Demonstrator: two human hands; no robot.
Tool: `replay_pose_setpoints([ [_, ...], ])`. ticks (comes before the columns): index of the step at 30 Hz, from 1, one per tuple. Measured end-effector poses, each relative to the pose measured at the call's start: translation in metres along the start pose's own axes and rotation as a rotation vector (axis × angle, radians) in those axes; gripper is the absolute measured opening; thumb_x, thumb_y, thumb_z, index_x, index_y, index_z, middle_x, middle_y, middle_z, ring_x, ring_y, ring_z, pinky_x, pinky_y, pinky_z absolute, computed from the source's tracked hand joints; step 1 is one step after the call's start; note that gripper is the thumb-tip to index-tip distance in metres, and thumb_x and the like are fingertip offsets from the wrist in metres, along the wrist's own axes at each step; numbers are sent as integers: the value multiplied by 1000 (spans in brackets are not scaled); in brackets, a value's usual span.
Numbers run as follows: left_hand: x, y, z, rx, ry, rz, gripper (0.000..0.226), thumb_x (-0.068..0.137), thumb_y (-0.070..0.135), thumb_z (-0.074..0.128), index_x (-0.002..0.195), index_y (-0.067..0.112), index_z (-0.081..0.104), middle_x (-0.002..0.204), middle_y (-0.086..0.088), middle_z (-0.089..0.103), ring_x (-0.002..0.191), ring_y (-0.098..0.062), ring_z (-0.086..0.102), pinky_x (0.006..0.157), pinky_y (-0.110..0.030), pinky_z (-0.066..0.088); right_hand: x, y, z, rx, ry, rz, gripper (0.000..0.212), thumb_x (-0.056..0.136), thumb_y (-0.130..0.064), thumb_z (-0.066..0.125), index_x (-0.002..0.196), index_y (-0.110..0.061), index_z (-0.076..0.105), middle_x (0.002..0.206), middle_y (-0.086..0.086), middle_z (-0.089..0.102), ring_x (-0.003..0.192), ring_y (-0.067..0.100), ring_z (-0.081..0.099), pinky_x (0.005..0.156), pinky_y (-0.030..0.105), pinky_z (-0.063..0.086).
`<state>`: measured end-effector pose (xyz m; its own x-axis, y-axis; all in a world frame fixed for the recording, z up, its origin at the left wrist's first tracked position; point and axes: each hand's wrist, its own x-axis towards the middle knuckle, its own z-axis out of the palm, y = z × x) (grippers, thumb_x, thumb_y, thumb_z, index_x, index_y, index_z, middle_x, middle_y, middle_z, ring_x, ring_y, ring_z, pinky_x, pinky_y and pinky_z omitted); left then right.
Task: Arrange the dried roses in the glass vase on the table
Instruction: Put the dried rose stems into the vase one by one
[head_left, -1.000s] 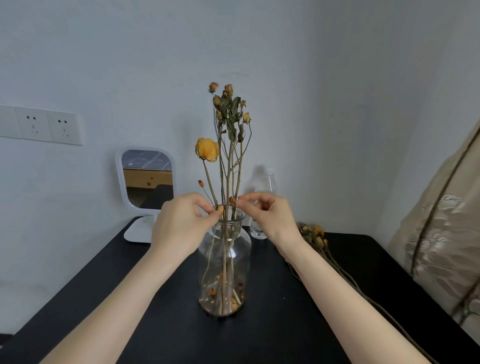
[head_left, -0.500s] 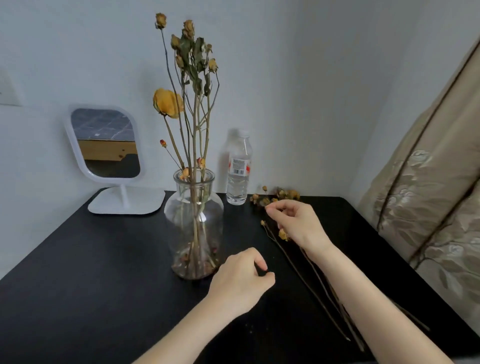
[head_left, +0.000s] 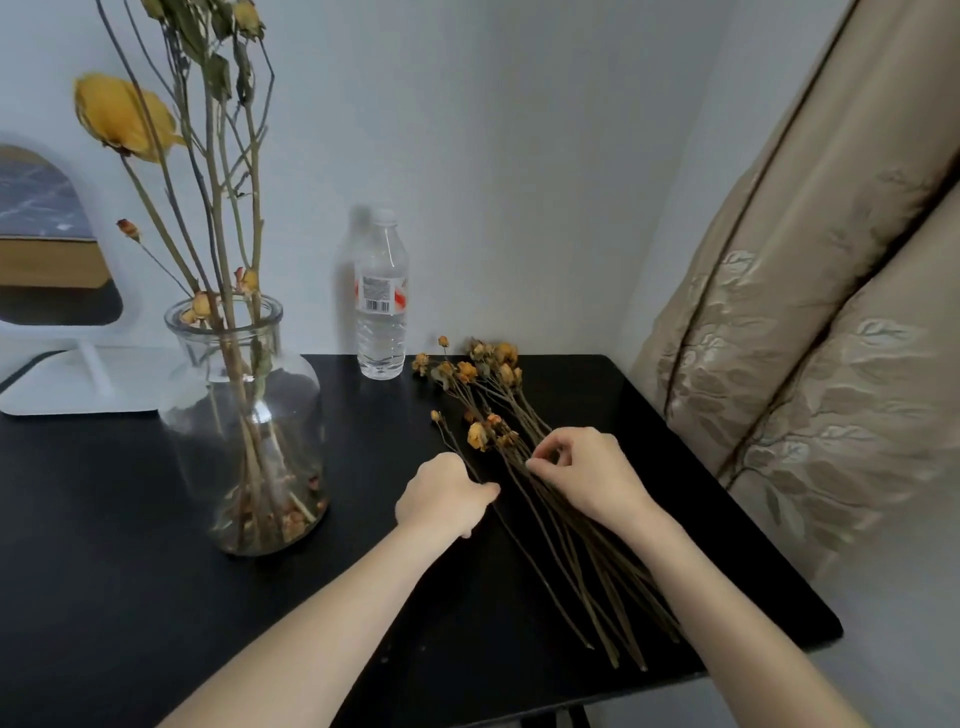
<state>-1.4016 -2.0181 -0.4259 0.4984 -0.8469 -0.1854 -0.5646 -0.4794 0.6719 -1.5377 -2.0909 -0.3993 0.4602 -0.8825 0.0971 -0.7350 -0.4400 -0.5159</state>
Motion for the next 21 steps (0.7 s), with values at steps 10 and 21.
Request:
replay_pose_setpoints([
  [10, 14, 3, 4, 66, 97, -102, 24, 78, 37, 61, 68, 18, 49, 73, 1, 57, 70, -22, 57, 58, -28, 40, 9, -26, 21, -415, -68, -108, 16, 89, -32, 59, 91, -16, 58, 74, -4, 52, 76, 19, 62, 64, 31, 47],
  [21, 1, -15, -24, -60, 116, -9, 41, 84, 30, 59, 50, 12, 43, 45, 1, 43, 51, -21, 52, 64, -32, 49, 21, -22, 5, -18, -55, 54, 8, 87, -28, 62, 80, -25, 61, 72, -8, 61, 69, 6, 60, 64, 25, 53],
])
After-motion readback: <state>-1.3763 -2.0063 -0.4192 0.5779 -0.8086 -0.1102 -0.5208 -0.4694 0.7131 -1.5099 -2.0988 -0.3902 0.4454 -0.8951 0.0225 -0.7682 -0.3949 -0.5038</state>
